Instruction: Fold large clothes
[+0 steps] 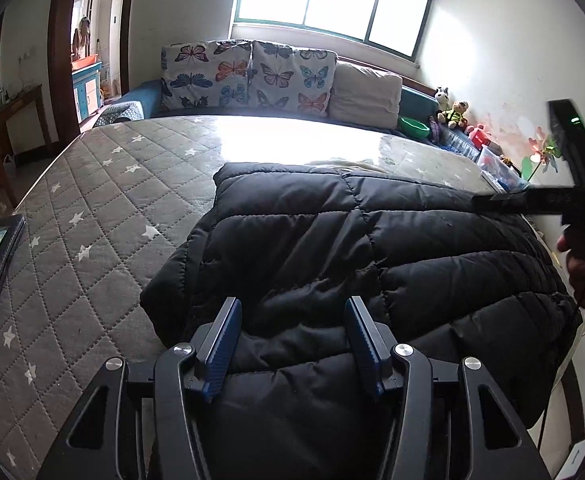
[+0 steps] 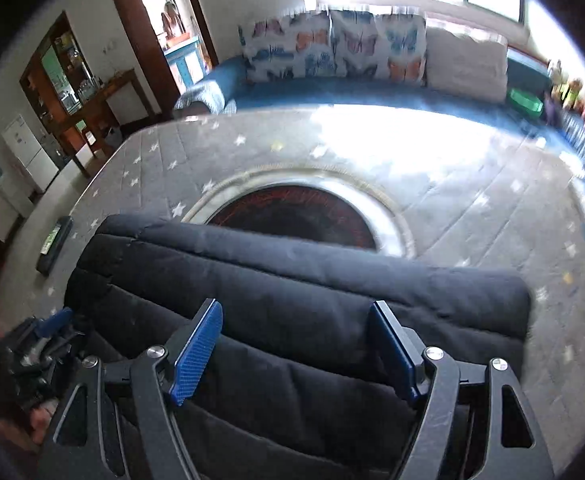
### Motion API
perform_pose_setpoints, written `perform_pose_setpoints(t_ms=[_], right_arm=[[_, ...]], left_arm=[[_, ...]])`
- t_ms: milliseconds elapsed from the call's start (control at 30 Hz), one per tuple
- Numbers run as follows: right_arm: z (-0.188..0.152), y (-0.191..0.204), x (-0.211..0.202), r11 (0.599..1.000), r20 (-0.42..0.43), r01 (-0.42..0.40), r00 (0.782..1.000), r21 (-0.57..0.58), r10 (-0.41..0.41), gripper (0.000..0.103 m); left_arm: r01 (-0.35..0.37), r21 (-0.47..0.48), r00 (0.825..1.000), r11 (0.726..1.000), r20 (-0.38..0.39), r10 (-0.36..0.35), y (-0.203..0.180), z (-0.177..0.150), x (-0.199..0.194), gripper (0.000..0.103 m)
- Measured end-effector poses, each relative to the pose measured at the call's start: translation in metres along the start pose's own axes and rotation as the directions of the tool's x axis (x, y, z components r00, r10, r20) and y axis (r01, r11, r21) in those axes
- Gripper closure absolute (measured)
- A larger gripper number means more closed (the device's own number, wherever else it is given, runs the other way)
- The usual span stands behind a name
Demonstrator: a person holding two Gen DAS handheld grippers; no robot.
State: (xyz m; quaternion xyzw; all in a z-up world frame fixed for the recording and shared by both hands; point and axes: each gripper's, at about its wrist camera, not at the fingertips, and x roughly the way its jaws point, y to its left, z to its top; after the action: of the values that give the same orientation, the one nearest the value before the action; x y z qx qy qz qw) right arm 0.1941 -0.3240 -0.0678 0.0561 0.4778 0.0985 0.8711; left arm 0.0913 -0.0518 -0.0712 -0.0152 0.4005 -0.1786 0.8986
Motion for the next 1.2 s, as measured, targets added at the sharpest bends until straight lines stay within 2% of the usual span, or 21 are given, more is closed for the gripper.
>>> perform_pose_setpoints(t_ms=[133, 267, 433, 600, 800, 933, 1067, 1133, 1200], right_arm=[[-0.017, 0.022, 0.01, 0.986, -0.015, 0.097, 0.995, -0.136, -0.1, 0.019], [-0.035, 0.033, 0.003, 0.973, -0.025, 0.118, 0.992, -0.199, -0.126, 0.019], [-0.072, 0.047, -0.006, 0.945, 0.001, 0.144, 0.989, -0.294, -0.15, 0.019], [-0.093, 0.045, -0.016, 0.95, 0.019, 0.128, 0.992, -0.283, -0.128, 0.019], [-0.107, 0.033, -0.031, 0.966, 0.018, 0.074, 0.997, -0.247, -0.071, 0.019], [-0.119, 0.021, -0.036, 0.974, -0.014, 0.035, 0.999, -0.224, -0.039, 0.018], [-0.129, 0.02, -0.035, 0.968, -0.02, 0.034, 0.999, -0.249, -0.04, 0.018], [-0.133, 0.028, -0.033, 0.956, -0.01, 0.059, 0.998, -0.287, -0.065, 0.016], [-0.129, 0.032, -0.032, 0.953, -0.002, 0.07, 0.997, -0.293, -0.074, 0.015]], left_arm=[[0.0, 0.007, 1.0, 1.0, -0.007, 0.0, -0.001, 0.0, -0.002, 0.046], [0.011, -0.003, 1.0, 1.0, -0.029, -0.011, -0.001, 0.007, -0.007, 0.045], [0.085, -0.018, 0.996, 0.996, -0.021, -0.086, -0.01, 0.015, -0.021, 0.045], [0.127, 0.035, 0.992, 0.991, 0.006, -0.127, -0.037, 0.02, -0.03, 0.045], [0.137, 0.088, 0.989, 0.987, -0.075, -0.131, -0.053, 0.003, -0.008, 0.046], [0.136, 0.109, 0.989, 0.985, -0.079, -0.127, -0.051, -0.009, -0.009, 0.046], [0.156, 0.05, 0.986, 0.987, -0.072, -0.152, -0.036, -0.01, -0.016, 0.045], [0.153, 0.006, 0.988, 0.988, -0.038, -0.153, -0.027, -0.004, -0.025, 0.045], [0.12, -0.03, 0.993, 0.992, 0.01, -0.12, -0.013, 0.004, -0.034, 0.045]])
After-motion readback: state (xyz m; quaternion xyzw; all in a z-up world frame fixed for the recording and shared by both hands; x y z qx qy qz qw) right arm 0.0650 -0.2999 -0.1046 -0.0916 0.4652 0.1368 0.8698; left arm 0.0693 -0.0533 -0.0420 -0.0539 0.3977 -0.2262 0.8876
